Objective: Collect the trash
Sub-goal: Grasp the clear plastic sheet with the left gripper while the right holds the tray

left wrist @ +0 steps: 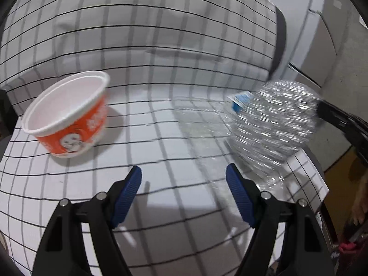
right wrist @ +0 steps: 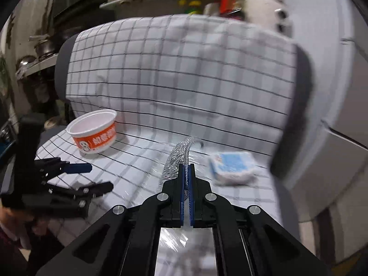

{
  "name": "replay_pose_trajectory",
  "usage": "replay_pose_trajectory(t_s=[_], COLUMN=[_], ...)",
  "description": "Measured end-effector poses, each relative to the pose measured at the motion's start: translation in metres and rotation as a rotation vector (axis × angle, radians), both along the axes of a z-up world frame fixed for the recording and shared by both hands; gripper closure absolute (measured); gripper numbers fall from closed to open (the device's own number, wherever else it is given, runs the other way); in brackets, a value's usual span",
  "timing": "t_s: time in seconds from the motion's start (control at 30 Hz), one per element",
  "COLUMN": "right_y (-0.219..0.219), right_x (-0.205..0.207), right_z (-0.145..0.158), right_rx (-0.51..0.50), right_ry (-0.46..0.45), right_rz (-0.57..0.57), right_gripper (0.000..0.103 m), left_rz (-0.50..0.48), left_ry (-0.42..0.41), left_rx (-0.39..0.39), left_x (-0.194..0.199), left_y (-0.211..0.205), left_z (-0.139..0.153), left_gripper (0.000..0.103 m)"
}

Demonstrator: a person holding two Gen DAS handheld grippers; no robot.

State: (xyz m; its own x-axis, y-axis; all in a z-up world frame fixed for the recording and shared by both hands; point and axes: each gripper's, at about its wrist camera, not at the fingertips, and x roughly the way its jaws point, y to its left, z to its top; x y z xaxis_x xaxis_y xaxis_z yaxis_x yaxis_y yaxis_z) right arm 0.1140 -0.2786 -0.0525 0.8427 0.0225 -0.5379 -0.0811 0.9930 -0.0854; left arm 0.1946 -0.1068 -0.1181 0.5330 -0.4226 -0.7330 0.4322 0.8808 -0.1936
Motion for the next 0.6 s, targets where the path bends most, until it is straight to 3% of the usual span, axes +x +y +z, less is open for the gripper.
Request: replay_pose_trajectory(t_s=[0.1,0.27,0.33,0.4,0.43,0.47,0.6], right_y=[-0.016,-0.043,-0.049,-0.055,-0.056,-0.056,-0.050], right_x=[-0.031,-0.062,-0.066,-0.067,-0.066,-0.064,-0.062], right_z=[0.005,0.005,0.003,-0.003,-0.006,-0.009,-0.017], right_rx=[-0.021,0.012,0.032,0.065,0.082,0.095,0.119], right_ry=[-0.029,-0.043,-0.042,-0.031,-0.022,-0.013,0.007], right_rz=[-0.065,-0.137,-0.147,-0.153,-0.150,-0.146,-0.120], right_gripper=[0.100,0.100,0.100,0.100,0.100,0.100,0.100], left_rz=[-0.016,-0.012,-0.008,-0.009,-0.009,-0.007,0.012], left_ry=[0.028,0.104,0.085,0.074,0.071,0.072,0.045], left_rx=[0.026,0.057,0.088,0.120,0.126,0.139,0.087], left_x=[-0.001,0.010,0.014,0.018,0.020,0.022,0.019], left_y=[-0.018,-0.040,-0.050,-0.057,-0.059,-0.061,-0.048], left_z=[-0.006,-0.026,-0.030,-0.034,-0.035,-0.036,-0.027], left_gripper=[0.031,0.048,0.052,0.061,0.072,0.092,0.098])
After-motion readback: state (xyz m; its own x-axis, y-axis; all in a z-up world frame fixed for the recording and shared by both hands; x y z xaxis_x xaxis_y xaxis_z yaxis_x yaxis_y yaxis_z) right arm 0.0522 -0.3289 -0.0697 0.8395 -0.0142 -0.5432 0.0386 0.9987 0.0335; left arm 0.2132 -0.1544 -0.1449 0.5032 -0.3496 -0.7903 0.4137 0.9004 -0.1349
